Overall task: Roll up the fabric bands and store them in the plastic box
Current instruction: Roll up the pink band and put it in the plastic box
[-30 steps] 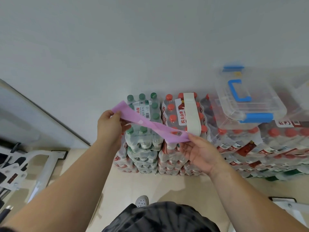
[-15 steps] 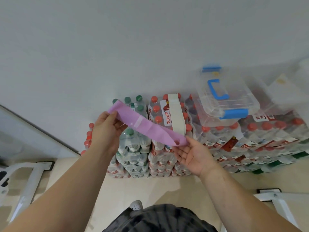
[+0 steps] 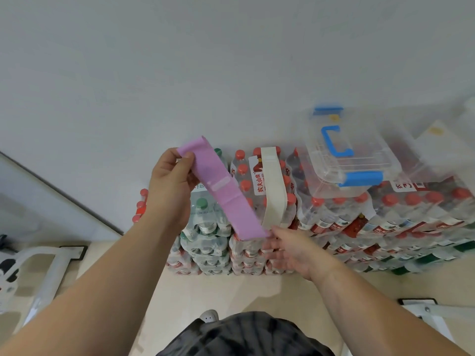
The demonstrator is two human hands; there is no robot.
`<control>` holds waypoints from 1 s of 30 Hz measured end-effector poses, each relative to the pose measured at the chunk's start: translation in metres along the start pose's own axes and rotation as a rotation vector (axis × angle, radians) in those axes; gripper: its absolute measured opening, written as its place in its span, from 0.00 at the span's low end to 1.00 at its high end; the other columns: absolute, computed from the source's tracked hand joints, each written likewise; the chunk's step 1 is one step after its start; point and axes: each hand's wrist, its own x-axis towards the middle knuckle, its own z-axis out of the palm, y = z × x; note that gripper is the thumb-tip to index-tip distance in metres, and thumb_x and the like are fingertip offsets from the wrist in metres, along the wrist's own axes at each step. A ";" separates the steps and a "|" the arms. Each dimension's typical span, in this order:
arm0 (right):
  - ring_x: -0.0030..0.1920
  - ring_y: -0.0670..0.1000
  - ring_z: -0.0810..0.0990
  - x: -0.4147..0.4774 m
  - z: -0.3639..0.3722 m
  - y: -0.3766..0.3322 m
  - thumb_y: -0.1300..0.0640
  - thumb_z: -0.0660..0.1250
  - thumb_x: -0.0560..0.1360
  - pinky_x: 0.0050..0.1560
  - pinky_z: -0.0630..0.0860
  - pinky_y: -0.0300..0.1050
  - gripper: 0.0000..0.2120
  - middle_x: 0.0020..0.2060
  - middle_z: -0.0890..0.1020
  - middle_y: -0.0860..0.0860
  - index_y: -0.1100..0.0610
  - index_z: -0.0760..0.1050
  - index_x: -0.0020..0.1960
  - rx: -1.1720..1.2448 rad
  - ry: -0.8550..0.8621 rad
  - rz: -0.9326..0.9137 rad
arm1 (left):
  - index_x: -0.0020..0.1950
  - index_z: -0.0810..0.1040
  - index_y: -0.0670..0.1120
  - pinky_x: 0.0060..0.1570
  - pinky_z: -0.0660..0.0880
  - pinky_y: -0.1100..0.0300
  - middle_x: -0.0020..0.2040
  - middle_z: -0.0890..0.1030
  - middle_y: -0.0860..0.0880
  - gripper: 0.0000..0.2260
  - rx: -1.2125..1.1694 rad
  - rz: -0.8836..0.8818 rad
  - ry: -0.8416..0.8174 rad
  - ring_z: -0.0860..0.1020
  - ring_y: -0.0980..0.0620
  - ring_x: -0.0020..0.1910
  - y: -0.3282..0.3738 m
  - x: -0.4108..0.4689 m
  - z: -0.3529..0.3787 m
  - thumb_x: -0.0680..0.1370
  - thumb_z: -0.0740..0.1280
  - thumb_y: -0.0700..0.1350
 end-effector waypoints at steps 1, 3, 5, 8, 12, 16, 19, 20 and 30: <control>0.52 0.53 0.83 -0.001 0.001 -0.002 0.45 0.60 0.84 0.46 0.77 0.48 0.17 0.52 0.86 0.52 0.54 0.78 0.64 -0.077 0.032 -0.045 | 0.49 0.79 0.47 0.42 0.79 0.60 0.42 0.83 0.51 0.09 0.048 0.007 -0.041 0.81 0.54 0.40 0.002 -0.001 0.003 0.84 0.61 0.39; 0.57 0.49 0.81 -0.005 0.005 -0.012 0.42 0.60 0.84 0.51 0.75 0.47 0.15 0.58 0.83 0.48 0.47 0.77 0.65 -0.138 0.051 -0.170 | 0.51 0.80 0.48 0.40 0.79 0.59 0.44 0.84 0.50 0.09 0.152 -0.005 -0.130 0.82 0.53 0.42 0.003 -0.003 0.008 0.84 0.61 0.40; 0.61 0.45 0.79 -0.014 0.008 -0.028 0.40 0.61 0.82 0.55 0.76 0.45 0.13 0.61 0.82 0.43 0.40 0.77 0.63 -0.178 -0.004 -0.321 | 0.49 0.81 0.50 0.39 0.80 0.57 0.44 0.84 0.51 0.09 0.222 -0.041 -0.197 0.83 0.51 0.43 0.003 -0.005 0.012 0.84 0.62 0.42; 0.64 0.39 0.77 -0.029 0.023 -0.053 0.40 0.65 0.81 0.59 0.76 0.39 0.17 0.63 0.81 0.36 0.39 0.76 0.68 -0.205 -0.152 -0.564 | 0.52 0.81 0.48 0.40 0.82 0.52 0.44 0.85 0.51 0.07 0.263 -0.084 -0.264 0.83 0.50 0.44 0.003 -0.006 0.015 0.82 0.63 0.45; 0.55 0.51 0.85 -0.042 0.048 -0.079 0.53 0.69 0.80 0.57 0.82 0.45 0.10 0.53 0.87 0.49 0.47 0.81 0.61 -0.084 -0.140 -0.844 | 0.54 0.80 0.45 0.44 0.80 0.48 0.46 0.85 0.45 0.07 0.358 -0.088 -0.319 0.83 0.49 0.44 0.005 -0.005 0.018 0.82 0.63 0.44; 0.40 0.55 0.76 -0.049 0.051 -0.087 0.60 0.70 0.81 0.44 0.75 0.53 0.05 0.44 0.81 0.69 0.61 0.83 0.50 -0.037 0.039 -0.880 | 0.54 0.82 0.45 0.55 0.77 0.33 0.51 0.84 0.36 0.07 0.424 -0.139 -0.353 0.83 0.42 0.47 0.002 -0.010 0.013 0.83 0.64 0.40; 0.41 0.62 0.79 -0.054 0.049 -0.087 0.61 0.68 0.81 0.48 0.80 0.65 0.07 0.47 0.81 0.72 0.65 0.82 0.49 -0.049 0.045 -0.843 | 0.59 0.82 0.45 0.54 0.79 0.37 0.53 0.85 0.38 0.09 0.384 -0.172 -0.389 0.83 0.37 0.53 -0.001 -0.019 0.013 0.83 0.63 0.42; 0.42 0.64 0.81 -0.056 0.049 -0.086 0.61 0.68 0.81 0.51 0.80 0.68 0.07 0.47 0.82 0.70 0.65 0.82 0.49 -0.043 0.049 -0.836 | 0.60 0.82 0.46 0.51 0.82 0.43 0.53 0.86 0.41 0.09 0.358 -0.181 -0.401 0.84 0.40 0.53 -0.002 -0.023 0.013 0.84 0.63 0.43; 0.42 0.61 0.85 -0.065 0.045 -0.087 0.57 0.76 0.74 0.47 0.84 0.59 0.06 0.40 0.87 0.57 0.46 0.84 0.43 -0.013 0.076 -0.911 | 0.54 0.82 0.44 0.40 0.80 0.59 0.48 0.86 0.40 0.04 0.249 -0.181 -0.378 0.85 0.46 0.45 0.000 -0.042 0.021 0.81 0.68 0.41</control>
